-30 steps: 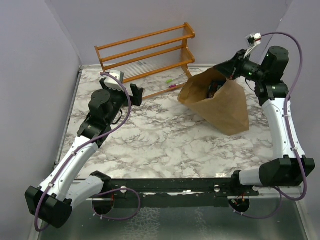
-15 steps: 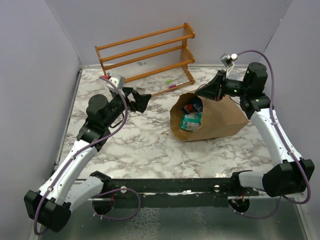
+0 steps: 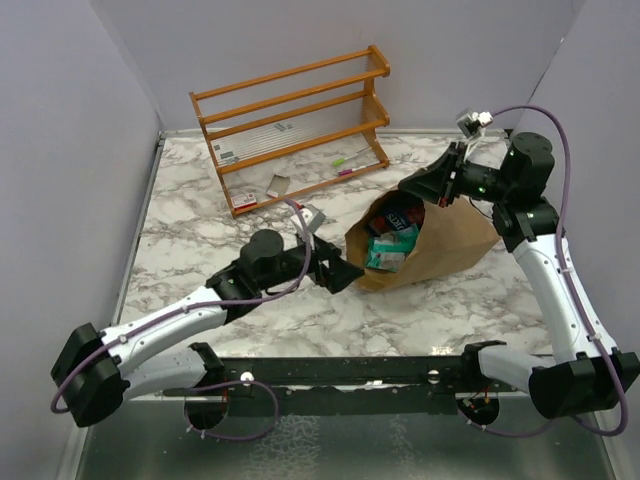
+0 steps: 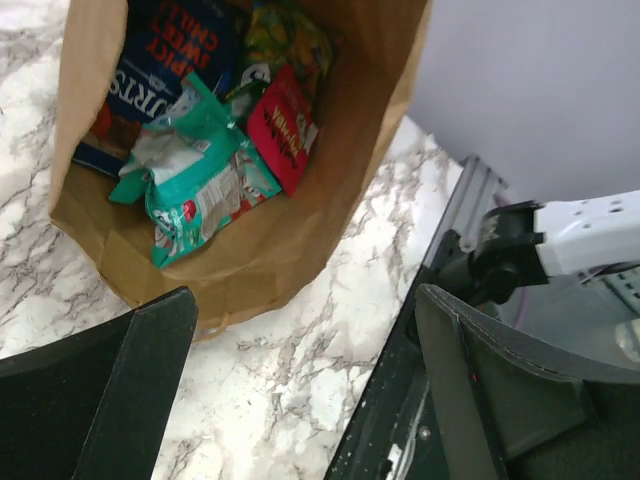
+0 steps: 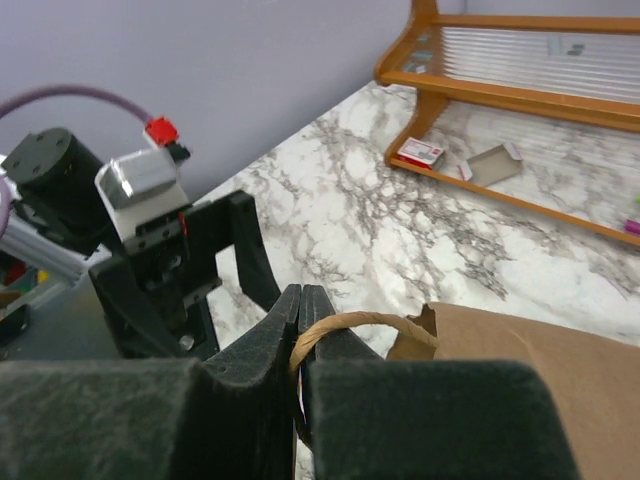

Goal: Take the snacks out of the paper bag
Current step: Adjust the paper bag at the center of the board, then take out the snack from the paper bag.

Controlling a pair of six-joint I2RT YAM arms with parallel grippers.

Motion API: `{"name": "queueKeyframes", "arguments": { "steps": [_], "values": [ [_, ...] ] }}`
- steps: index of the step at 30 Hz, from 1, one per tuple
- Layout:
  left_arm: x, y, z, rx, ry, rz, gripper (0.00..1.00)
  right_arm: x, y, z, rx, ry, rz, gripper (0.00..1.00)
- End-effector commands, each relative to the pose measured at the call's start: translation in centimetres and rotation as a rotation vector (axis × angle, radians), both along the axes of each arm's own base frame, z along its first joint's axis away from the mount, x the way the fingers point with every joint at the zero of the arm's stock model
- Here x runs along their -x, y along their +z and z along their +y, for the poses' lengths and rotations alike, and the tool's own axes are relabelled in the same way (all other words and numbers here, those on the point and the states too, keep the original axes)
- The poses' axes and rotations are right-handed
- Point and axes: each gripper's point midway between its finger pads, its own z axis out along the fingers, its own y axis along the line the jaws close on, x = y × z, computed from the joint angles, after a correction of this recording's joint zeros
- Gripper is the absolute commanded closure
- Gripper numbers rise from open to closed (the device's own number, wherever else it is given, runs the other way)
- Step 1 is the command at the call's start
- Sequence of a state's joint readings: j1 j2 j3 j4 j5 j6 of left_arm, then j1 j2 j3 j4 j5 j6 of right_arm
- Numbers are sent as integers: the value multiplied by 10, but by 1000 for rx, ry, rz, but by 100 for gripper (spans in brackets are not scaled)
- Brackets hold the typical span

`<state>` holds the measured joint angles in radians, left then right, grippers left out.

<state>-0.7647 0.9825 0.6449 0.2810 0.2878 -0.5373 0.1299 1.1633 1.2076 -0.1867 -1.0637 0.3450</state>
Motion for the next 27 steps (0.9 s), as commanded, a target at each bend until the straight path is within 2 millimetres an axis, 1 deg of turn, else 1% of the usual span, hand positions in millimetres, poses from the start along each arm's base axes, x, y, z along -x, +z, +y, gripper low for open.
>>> {"name": "queueKeyframes", "arguments": {
  "steps": [1, 6, 8, 13, 16, 19, 21, 24, 27],
  "values": [
    [-2, -24, -39, -101, 39, 8, 10, 4, 20, -12, 24, -123, -95, 98],
    [-7, -61, -71, -238, 55, 32, 23, 4, 23, -22, 41, -212, -114, 98],
    [-9, -70, -80, -282, 64, 15, 27, 6, 23, -23, 40, -223, -119, 98],
    [-32, -87, -83, -388, 179, 0, 43, 13, 27, -25, 35, -232, -147, 98],
    [-35, -97, -90, -416, 187, -5, 49, 14, 28, -27, 38, -244, -151, 98],
    [-32, -105, -100, -444, 200, -33, 52, 17, 28, -25, 31, -230, -157, 98],
    [-31, -114, -103, -487, 231, -50, 52, 17, 29, -25, 30, -229, -159, 98],
    [-40, -131, -99, -559, 298, -35, 45, 19, 31, -26, 30, -230, -169, 98],
    [-46, -135, -92, -591, 353, -40, 39, 19, 32, -26, 30, -229, -172, 98]
  ]
}}
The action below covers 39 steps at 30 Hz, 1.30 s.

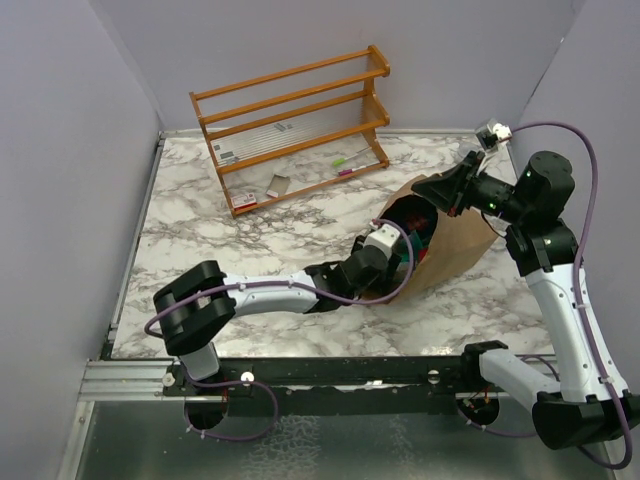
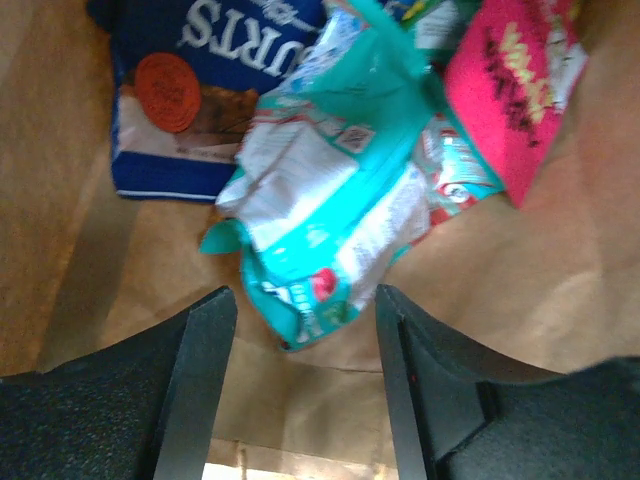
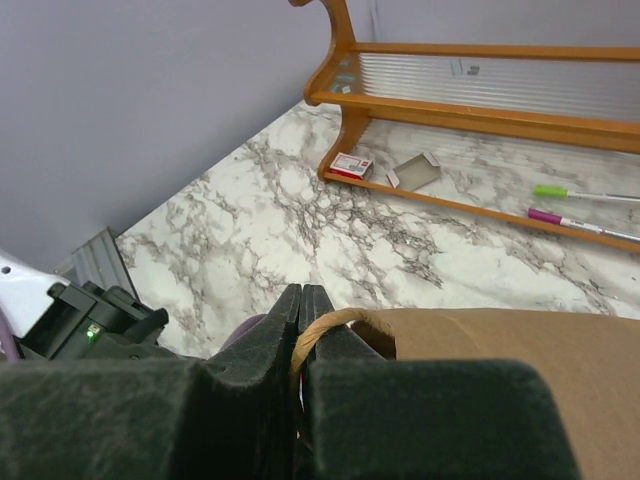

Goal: Take the snacks out of the paper bag
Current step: Take out the snack from the paper bag.

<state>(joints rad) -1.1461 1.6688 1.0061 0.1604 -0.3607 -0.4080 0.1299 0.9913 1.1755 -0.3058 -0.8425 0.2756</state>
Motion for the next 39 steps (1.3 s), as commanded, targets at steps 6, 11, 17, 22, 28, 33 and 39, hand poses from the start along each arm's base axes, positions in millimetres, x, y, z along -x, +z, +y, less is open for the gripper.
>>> {"name": "queueKeyframes", "arguments": {
  "steps": [6, 11, 17, 22, 28, 33, 39],
  "values": [
    [-17, -26, 2, -108, 73, -16, 43, 4, 19, -2, -7, -14, -86, 98],
    [-7, -36, -19, -74, -11, 40, 49, 1, 18, -2, -6, -16, -80, 98],
    [-8, -26, -19, -76, -27, 21, 83, -1, 16, -3, -4, -27, -74, 98],
    [-5, 8, -12, -50, -41, -18, 100, -4, 13, -6, 9, -50, -76, 98],
    [3, 71, 13, 54, -44, -107, 100, -10, 8, -12, 20, -107, -75, 98],
    [16, 117, 37, 134, -63, -156, 100, -11, 5, -17, 17, -144, -73, 98],
    [28, 154, 76, 187, -56, -236, 100, -16, 6, -27, 7, -230, -77, 98]
  ]
}}
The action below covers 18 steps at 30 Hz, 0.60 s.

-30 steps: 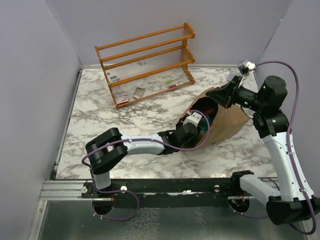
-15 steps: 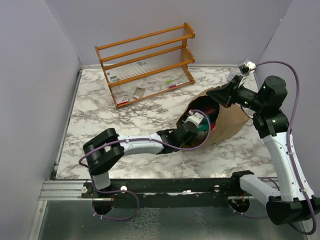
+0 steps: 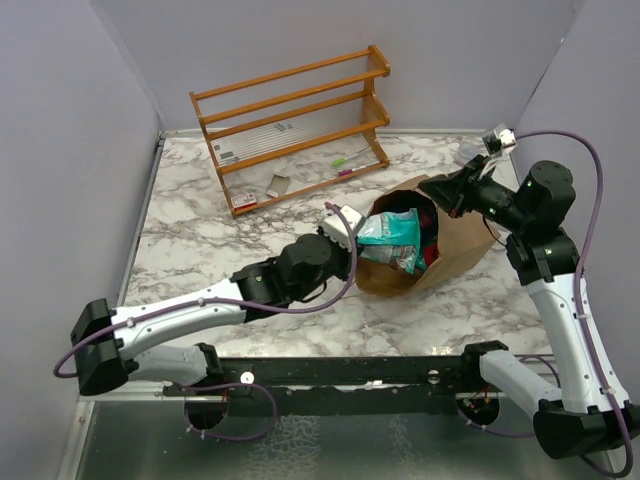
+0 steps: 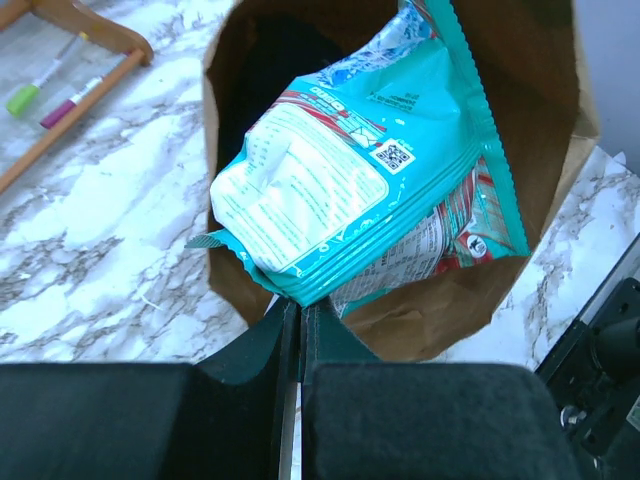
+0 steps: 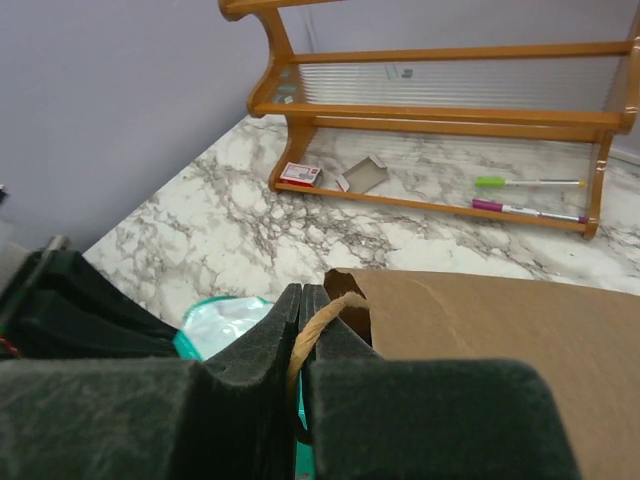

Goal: Take the snacks out of the paper bag
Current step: Take out the snack from the paper bag.

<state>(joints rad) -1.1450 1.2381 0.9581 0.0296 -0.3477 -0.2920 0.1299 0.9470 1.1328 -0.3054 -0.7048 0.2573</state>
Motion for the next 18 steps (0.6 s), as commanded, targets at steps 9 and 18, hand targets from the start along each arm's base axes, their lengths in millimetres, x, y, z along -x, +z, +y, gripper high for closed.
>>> {"name": "queueKeyframes", "arguments": {
  "steps": [9, 18],
  "values": [
    [-7, 50, 101, 23, 257, -160, 100, -7, 15, -17, -8, -137, -63, 98],
    [-27, 55, 180, -42, 662, -188, 100, -8, 16, -21, -4, -158, -75, 98]
  ]
}}
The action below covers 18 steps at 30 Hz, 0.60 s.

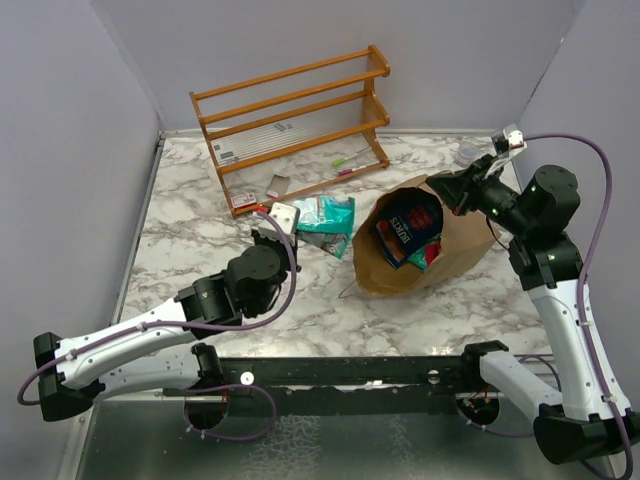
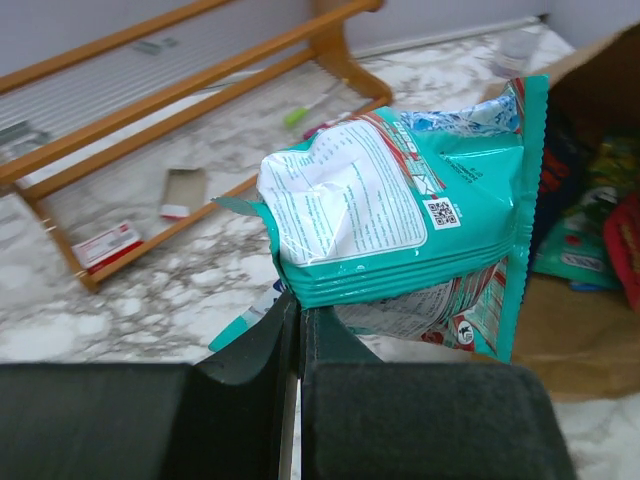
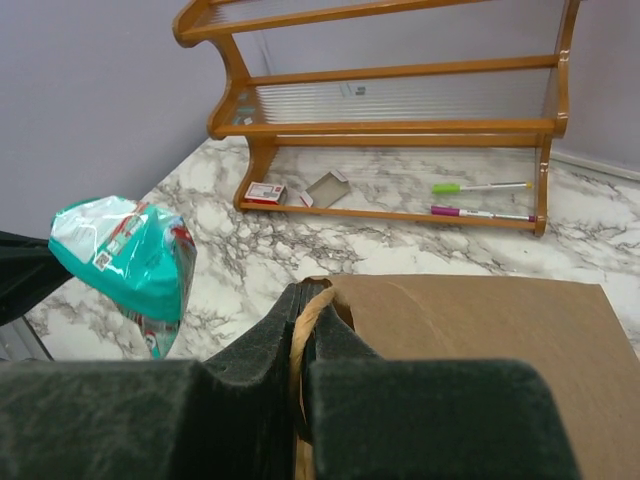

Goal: Take the snacks out of the paper bag
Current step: Place the snack at the center of the board.

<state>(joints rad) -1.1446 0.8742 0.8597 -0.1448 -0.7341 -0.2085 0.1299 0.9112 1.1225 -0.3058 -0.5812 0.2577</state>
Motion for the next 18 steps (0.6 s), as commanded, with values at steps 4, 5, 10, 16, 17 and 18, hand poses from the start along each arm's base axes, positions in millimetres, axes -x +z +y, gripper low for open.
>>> {"name": "queueKeyframes", "arguments": {
  "steps": [4, 5, 10, 16, 17, 18],
  "values": [
    [-36, -17, 72, -12, 449, 85, 100, -2, 11, -4, -7, -31, -45, 98],
    [-43, -27, 76, -12, 460, 121, 100, -1, 12, -4, -8, -30, -46, 98],
    [-71, -78, 103, 32, 522, 292, 100, 2, 15, -3, -11, -25, -49, 98],
    [-80, -125, 124, 48, 595, 408, 100, 4, 17, -4, -11, -28, -56, 98],
    [-81, -130, 127, 58, 606, 429, 100, 3, 15, -4, -9, -28, -53, 98],
    [-82, -136, 130, 71, 622, 447, 100, 2, 14, -4, -10, -26, -51, 98]
  ]
}}
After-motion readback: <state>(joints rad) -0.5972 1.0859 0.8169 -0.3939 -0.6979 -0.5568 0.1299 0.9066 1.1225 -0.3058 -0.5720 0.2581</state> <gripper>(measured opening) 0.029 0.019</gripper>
